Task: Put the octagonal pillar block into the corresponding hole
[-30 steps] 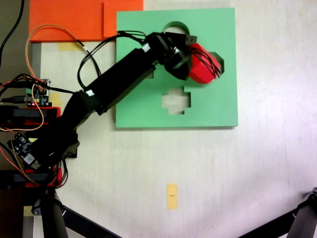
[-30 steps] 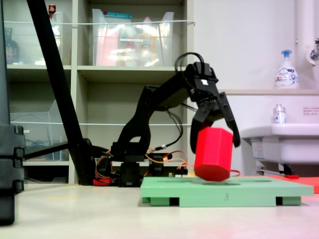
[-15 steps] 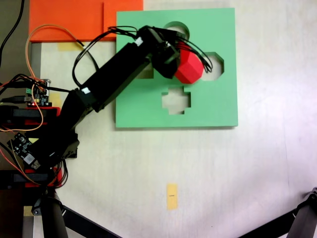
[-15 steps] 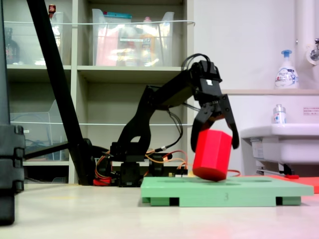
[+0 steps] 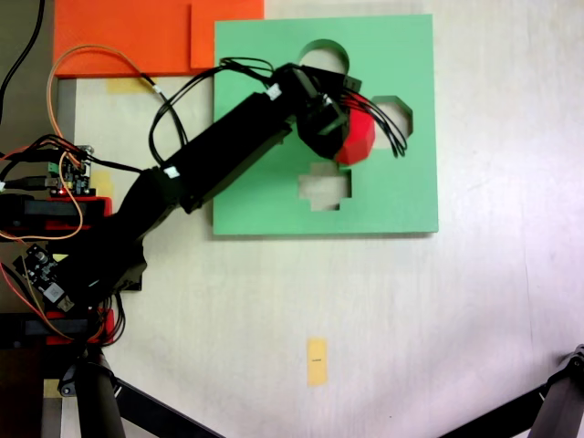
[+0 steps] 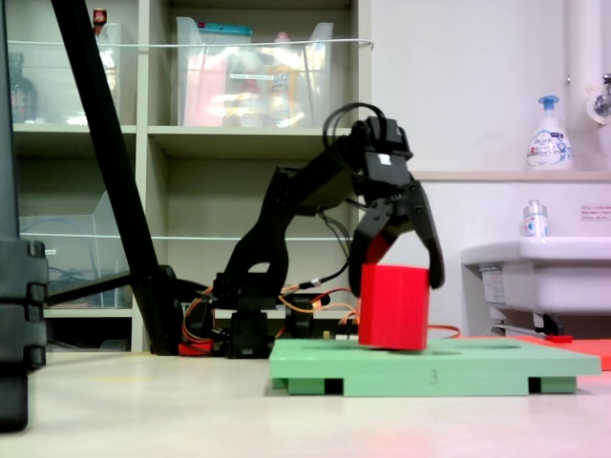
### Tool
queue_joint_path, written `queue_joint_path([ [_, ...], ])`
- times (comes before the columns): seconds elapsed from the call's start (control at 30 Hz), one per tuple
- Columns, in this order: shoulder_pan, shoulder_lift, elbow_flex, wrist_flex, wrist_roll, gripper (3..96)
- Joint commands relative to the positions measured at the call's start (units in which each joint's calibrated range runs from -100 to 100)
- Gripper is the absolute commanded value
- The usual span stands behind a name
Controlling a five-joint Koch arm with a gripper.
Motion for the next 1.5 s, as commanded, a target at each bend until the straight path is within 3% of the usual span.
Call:
queue_joint_path([
  [0.03, -0.44, -0.05, 1.22, 2.16, -2.00, 42.3],
  [0.57, -1.47, 3.86, 1.32, 20.65, -8.64, 44.8],
  [1.5, -0.54, 8.19, 1.42, 24.88, -14.95, 44.6],
])
